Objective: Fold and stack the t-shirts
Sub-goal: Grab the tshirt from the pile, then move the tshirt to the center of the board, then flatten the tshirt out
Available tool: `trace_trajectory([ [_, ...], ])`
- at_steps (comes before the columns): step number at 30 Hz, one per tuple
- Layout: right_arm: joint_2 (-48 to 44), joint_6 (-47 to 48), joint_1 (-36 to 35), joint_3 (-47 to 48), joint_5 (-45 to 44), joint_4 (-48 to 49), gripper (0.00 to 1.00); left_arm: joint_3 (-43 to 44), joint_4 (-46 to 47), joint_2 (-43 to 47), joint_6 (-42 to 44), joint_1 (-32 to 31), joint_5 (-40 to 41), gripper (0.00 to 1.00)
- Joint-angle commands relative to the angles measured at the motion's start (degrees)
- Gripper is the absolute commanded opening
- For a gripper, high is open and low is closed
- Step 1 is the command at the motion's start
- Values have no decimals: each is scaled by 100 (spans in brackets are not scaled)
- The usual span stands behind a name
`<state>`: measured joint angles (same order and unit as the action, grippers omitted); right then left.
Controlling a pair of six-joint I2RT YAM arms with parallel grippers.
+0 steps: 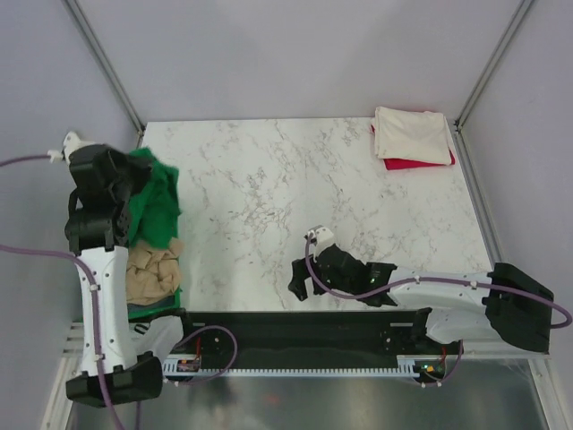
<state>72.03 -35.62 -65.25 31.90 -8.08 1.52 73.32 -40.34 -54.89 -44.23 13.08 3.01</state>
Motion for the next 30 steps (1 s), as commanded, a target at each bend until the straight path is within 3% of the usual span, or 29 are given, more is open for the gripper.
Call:
trace_trajectory([
  [1, -610, 229, 459, 588, -782, -616, 98, 1392, 1081, -983, -386, -1217, -546, 2],
  [2, -924, 283, 565, 668, -896, -774, 98, 2301, 1081, -1336, 7, -1821, -712, 2],
  [5, -1636, 519, 917, 993, -1581, -1337, 98, 3928, 836, -2250, 876, -2868, -1179, 2],
  [8, -2313, 634, 1085, 1327, -2495, -1882, 98, 4410, 81, -2517, 1205, -3162, -1354, 6],
  [9, -2455, 661, 1102, 1406, -2671, -2136, 98, 4254, -52, -2439, 1241, -3171, -1407, 10],
  [11, -2850, 670, 1129, 1669, -3190, -2427, 98, 3310, -290, -2176, 1328, -3171, -1338, 50],
  [17, -3712, 626, 1129, 2127, -3789, -3333, 98, 374, -563, -410, 1286, -3084, 260, 85],
  [19, -3766, 635, 1129, 2127, -3754, -3368, 98, -123, -519, 81, 1259, -3066, 421, 98],
  [22, -3530, 565, 1138, 2057, -3412, -3395, 98, -818, -440, 233, 1189, -3075, 8, 97],
  [26, -2767, 153, 1129, 1794, -3130, -3395, 98, -1774, -46, 190, 890, -3092, -571, 83],
  [30, -1791, 160, 1286, 1591, -2360, -3018, 95, -2014, 211, 49, 986, -3180, -784, 78],
])
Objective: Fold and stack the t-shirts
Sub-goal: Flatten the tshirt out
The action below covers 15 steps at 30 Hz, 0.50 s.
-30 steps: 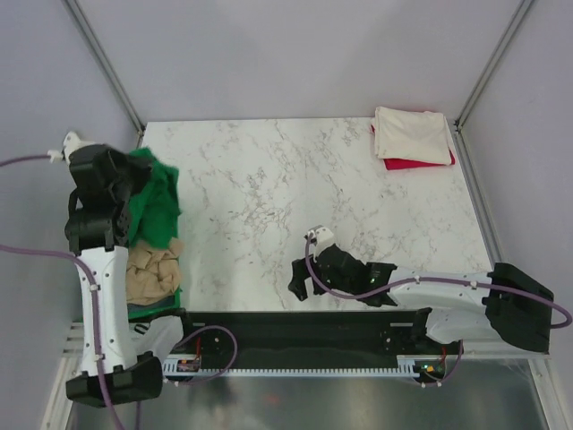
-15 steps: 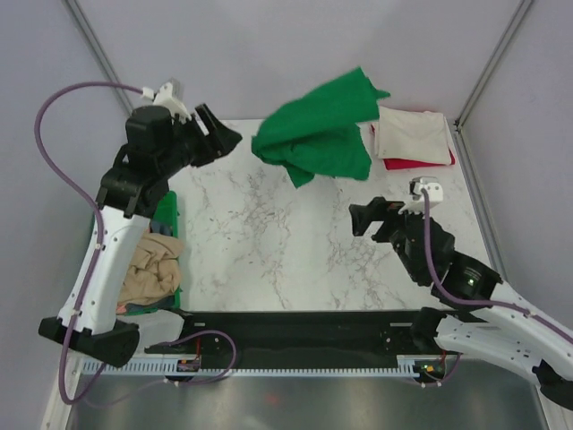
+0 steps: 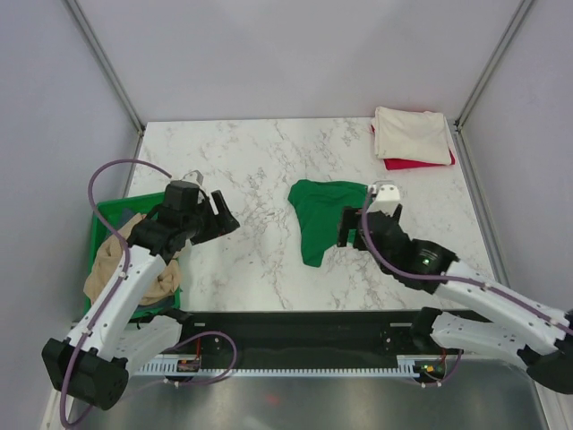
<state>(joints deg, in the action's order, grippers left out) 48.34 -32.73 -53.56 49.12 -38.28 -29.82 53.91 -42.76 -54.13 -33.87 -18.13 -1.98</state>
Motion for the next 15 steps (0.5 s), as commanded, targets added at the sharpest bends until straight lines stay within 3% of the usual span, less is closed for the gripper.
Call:
trace_trajectory([
  [1, 798, -128, 266, -79, 873, 161, 94, -100, 462, -28, 29, -68, -251, 78],
  [8, 2335, -392, 548, -579, 3096, 1688, 75, -153, 120, 297, 661, -59, -154, 77],
  [15, 3480, -602, 478, -597, 3635, 2367, 62, -258, -233, 754, 935, -68, 285, 81],
])
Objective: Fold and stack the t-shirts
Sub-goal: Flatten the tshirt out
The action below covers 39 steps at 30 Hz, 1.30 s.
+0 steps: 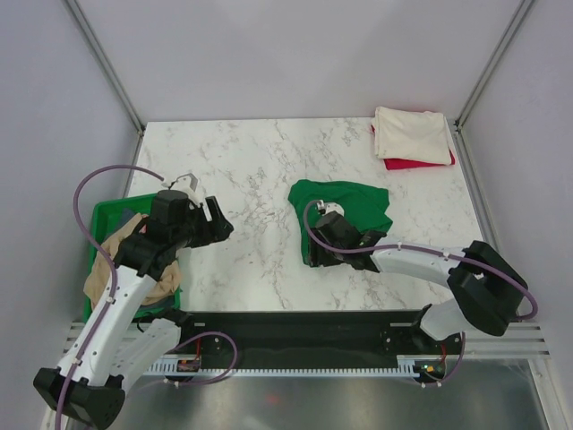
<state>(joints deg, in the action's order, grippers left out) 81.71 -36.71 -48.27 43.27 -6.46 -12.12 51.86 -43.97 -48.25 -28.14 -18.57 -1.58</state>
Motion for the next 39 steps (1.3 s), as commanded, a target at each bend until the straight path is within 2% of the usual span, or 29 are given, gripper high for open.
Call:
trace_trajectory([
  [1, 187, -257, -112, -11, 392, 588, 61, -70, -77, 262, 414, -24, 194, 81],
  [11, 653, -565, -191, -99, 154, 439, 56, -211, 125, 290, 485, -7, 194, 82],
  [24, 837, -522, -271, 173, -804, -115, 53, -246, 151, 299, 467, -7, 202, 82],
  [28, 1135, -390, -279, 279, -1120, -282, 39, -255, 151, 299, 467, -6, 220, 82],
  [29, 1215, -364, -288, 288, -1182, -326, 30, -246, 143, 299, 467, -7, 220, 82],
  [30, 1276, -355, -271, 296, -1208, -326, 27, -246, 151, 299, 459, -7, 229, 82],
  [34, 1566, -276, -279, 323, -1042, -221, 10, -255, 151, 272, 459, 29, 229, 82],
  [35, 1558, -267, -279, 358, -972, -186, 0, -255, 160, 281, 459, 46, 229, 82],
  [38, 1234, -83, -271, 673, -376, 33, 0, -264, 151, 246, 450, 116, 229, 81],
  [39, 1103, 188, -271, 1101, -147, 69, 0, -272, 151, 237, 441, 134, 229, 81],
])
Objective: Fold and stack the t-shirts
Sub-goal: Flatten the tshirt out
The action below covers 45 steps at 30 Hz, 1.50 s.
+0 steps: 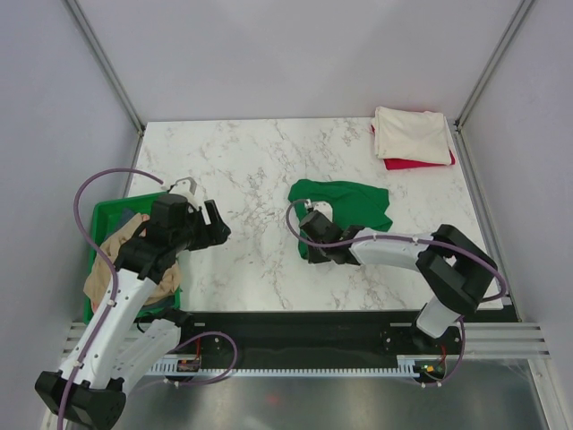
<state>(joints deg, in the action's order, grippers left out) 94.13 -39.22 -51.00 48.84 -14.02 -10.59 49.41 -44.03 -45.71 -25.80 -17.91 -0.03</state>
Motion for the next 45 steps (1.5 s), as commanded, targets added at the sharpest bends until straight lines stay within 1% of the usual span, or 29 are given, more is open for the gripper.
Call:
trace_trajectory([
  [1, -375, 546, 3, 852, 950, -101, 0, -28, 158, -17, 207, 86, 82, 81],
  [3, -526, 984, 3, 2291, 1120, -565, 0, -36, 167, -17, 198, 112, 82, 81],
  [4, -483, 1143, -6, 2949, 982, -1220, 0, -36, 158, -8, 198, 130, 91, 81],
  [5, -379, 1354, 3, 4531, 798, -1652, 0, -28, 167, -8, 198, 139, 91, 81],
  [7, 200, 1934, 46, 6409, 402, -2540, 0, -28, 167, -17, 198, 156, 109, 81],
  [8, 446, 2058, 116, 8368, -9, -3354, 0, -36, 167, -25, 198, 165, 126, 81],
  [9, 910, 2155, 334, 9301, -126, -3684, 0, -36, 167, -25, 190, 165, 126, 81],
  [10, 1045, 2217, 493, 10085, -232, -3931, 0, -36, 158, -8, 190, 174, 135, 81],
  [11, 1046, 2191, 912, 10702, -337, -4064, 0, -36, 158, 1, 190, 165, 144, 81],
  [13, 241, 1955, 1424, 10001, -356, -3612, 0, -36, 158, 45, 190, 174, 161, 81],
  [14, -163, 1858, 1670, 8595, -347, -3356, 0, -36, 167, 45, 190, 174, 170, 81],
  [15, -950, 1787, 2125, 7859, -321, -3101, 0, -36, 167, 62, 181, 174, 179, 81],
  [16, -1288, 1717, 2330, 7164, -268, -2681, 0, -45, 158, 54, 181, 174, 179, 81],
  [17, -1570, 1568, 2523, 6026, -172, -2581, 0, -45, 167, 54, 181, 183, 170, 81],
  [18, -2017, 1462, 2899, 5536, -119, -2562, 0, -37, 167, 54, 181, 183, 170, 81],
  [19, -2247, 1305, 3094, 4565, -92, -2527, 0, -45, 158, 36, 181, 183, 144, 81],
  [20, -2493, 1242, 3436, 4060, -101, -2483, 0, -37, 167, 19, 181, 183, 144, 81],
  [22, -3372, 1049, 3737, 3049, -303, -2247, 0, -45, 167, 10, 172, 183, 135, 81],
  [23, -3670, 900, 3964, 2113, -233, -2133, 0, -37, 167, -8, 146, 183, 135, 80],
  [24, -4169, 838, 4027, 1703, -111, -2027, 0, -36, 167, -34, 137, 183, 109, 80],
  [27, -4700, 636, 4028, 410, 731, -1710, 0, -10, 175, -218, -38, 174, 38, 78],
  [28, -4745, 609, 4019, -89, 1247, -1579, 0, -36, 254, -280, -135, 165, -101, 78],
  [30, -4781, 644, 4028, -452, 1384, -1621, 0, -159, 403, -507, -390, 122, -225, 76],
  [34, -4991, 723, 4028, -1165, 1604, -1604, 0, -405, 1201, -981, -847, -194, -296, 73],
  [37, -5053, 811, 4037, -1341, 1683, -1604, 0, -397, 1668, -1569, -1093, -519, -269, 72],
  [38, -5045, 828, 4028, -1368, 1701, -1587, 0, -345, 2053, -1720, -1120, -625, -234, 72],
  [41, -4957, 890, 4028, -1447, 1762, -1525, 0, 215, 2512, -2641, -884, -1003, 160, 72],
  [43, -4939, 864, 4028, -1474, 1867, -1455, 0, 551, 2610, -3160, -743, -1065, 319, 72],
  [45, -4913, 829, 4028, -1474, 2016, -1385, 0, 1052, 2689, -3987, -584, -1056, 329, 71],
])
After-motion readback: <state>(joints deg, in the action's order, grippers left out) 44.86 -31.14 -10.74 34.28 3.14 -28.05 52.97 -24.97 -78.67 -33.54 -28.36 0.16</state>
